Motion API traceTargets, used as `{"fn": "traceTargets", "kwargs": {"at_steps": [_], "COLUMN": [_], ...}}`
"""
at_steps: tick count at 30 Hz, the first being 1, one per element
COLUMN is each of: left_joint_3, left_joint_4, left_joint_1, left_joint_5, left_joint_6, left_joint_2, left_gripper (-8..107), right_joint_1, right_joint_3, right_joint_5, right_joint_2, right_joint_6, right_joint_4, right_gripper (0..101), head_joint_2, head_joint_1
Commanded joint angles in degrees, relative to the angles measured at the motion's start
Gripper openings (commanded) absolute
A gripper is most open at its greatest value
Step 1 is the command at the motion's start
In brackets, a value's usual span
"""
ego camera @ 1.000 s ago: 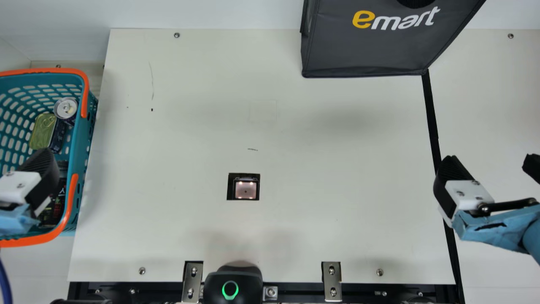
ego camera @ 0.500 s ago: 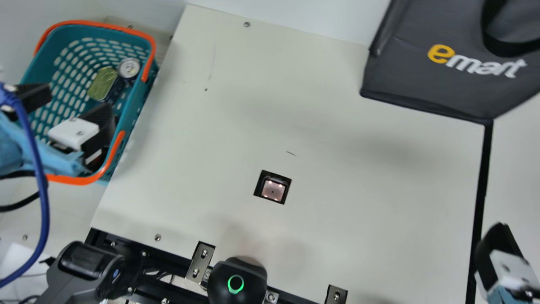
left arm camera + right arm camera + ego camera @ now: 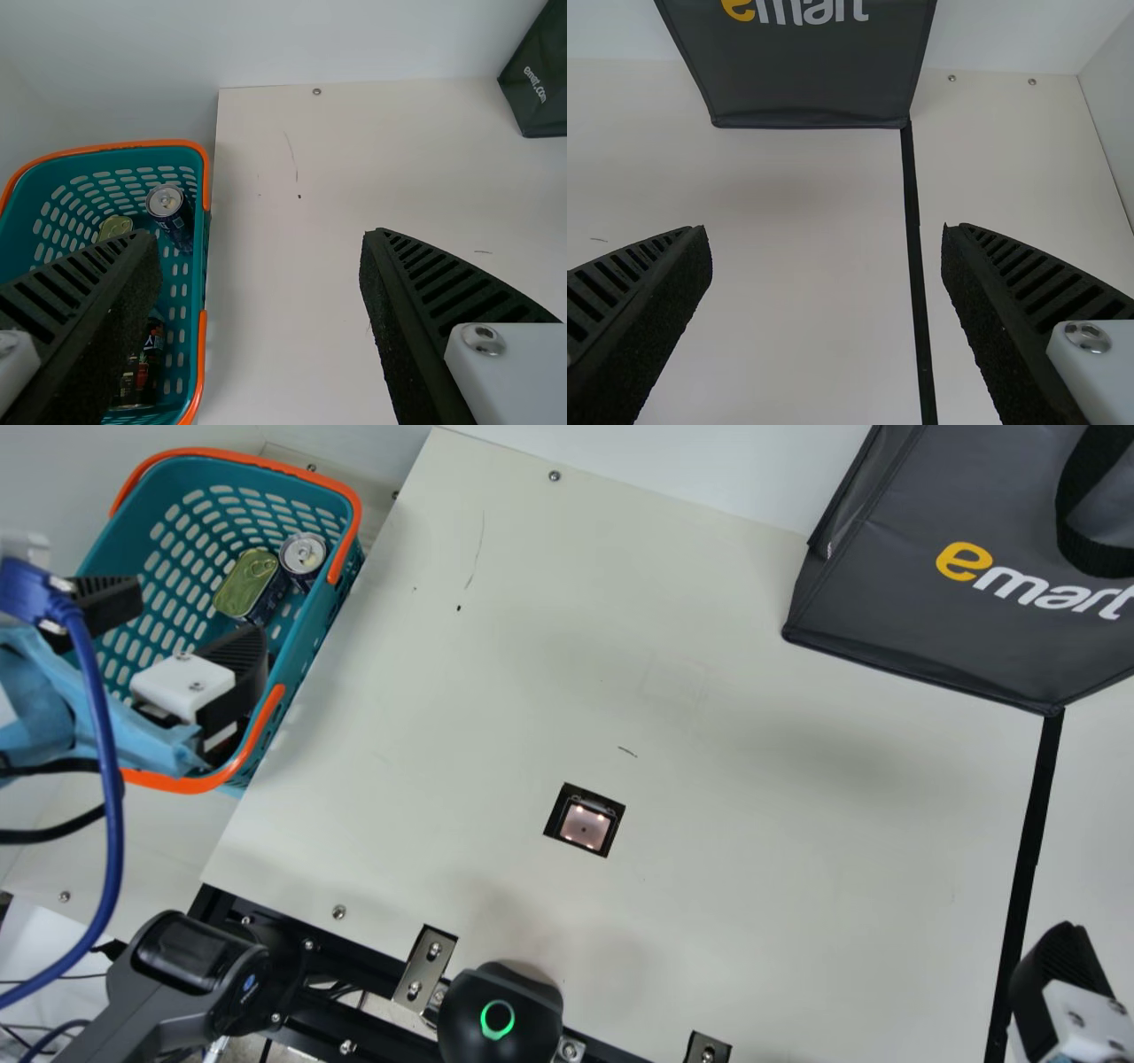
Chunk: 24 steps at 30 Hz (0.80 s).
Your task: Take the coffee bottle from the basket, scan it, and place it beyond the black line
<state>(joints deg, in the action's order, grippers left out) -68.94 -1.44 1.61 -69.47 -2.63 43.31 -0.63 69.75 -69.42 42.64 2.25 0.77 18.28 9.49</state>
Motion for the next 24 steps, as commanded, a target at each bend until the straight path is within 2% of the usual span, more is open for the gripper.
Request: {"fn": "traceTargets", "kwargs": {"at_steps": [1, 24], "left_joint_3": [0.00, 0.00], "left_joint_4": [0.00, 0.00], "left_joint_1": [0.00, 0.00], "left_joint_5": [0.00, 0.00], "left_joint_6": [0.00, 0.00], "left_joint_2": [0.00, 0.00], "left_gripper": [90, 90], "right_joint_1": [0.00, 0.00], "right_joint_3": [0.00, 0.00], "right_joint_5": [0.00, 0.00], "right_joint_2": [0.00, 0.00], "right_joint_6": [0.00, 0.00], "right_joint_4": [0.00, 0.00], "right_gripper": [91, 91], "head_joint_2": [0.14, 0.14], "head_joint_1": [-1.57, -1.57]}}
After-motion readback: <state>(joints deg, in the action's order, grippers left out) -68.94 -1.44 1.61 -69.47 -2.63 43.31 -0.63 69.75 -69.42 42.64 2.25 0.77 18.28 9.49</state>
